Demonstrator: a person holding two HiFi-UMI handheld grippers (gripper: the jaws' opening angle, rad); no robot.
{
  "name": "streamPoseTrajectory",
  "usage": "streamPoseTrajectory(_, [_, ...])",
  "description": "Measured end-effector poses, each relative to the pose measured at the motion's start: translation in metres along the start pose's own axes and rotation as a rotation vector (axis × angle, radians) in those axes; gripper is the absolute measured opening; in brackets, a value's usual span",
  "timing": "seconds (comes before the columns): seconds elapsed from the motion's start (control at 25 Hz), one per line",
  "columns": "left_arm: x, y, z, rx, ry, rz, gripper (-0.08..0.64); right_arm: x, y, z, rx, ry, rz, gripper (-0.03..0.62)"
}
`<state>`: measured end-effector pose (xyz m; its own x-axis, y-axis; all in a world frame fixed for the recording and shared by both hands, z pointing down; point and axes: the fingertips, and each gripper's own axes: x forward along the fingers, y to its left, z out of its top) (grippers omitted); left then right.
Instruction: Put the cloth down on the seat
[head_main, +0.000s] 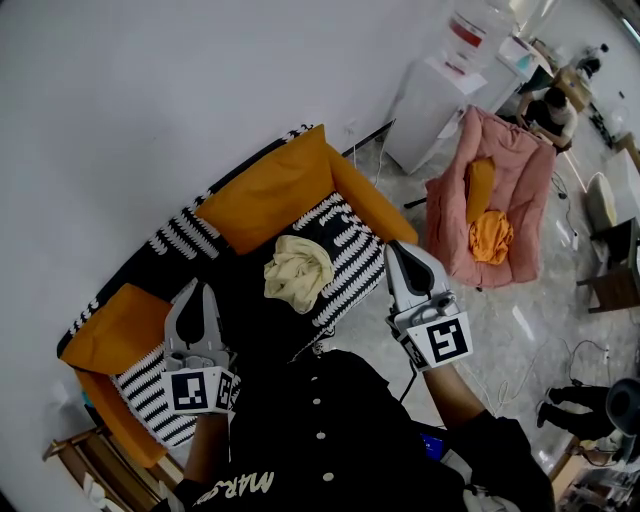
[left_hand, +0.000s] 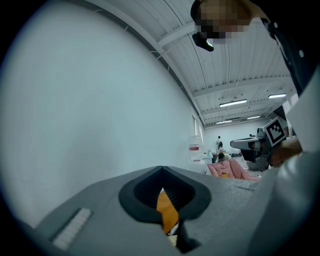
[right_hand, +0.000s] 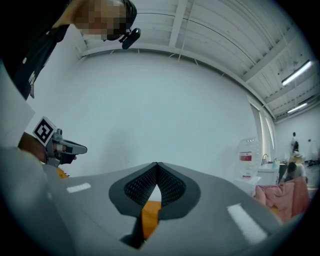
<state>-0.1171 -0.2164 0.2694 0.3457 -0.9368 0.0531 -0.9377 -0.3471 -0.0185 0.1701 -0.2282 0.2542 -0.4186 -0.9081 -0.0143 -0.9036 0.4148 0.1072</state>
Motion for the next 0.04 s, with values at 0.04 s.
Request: streamPoseTrajectory(0.04, [0.0004, 0.0003, 0.0, 0.0, 0.0, 0.0, 0.0, 0.001, 0.0007, 0.0006, -0.006, 0.0, 0.003, 0.026])
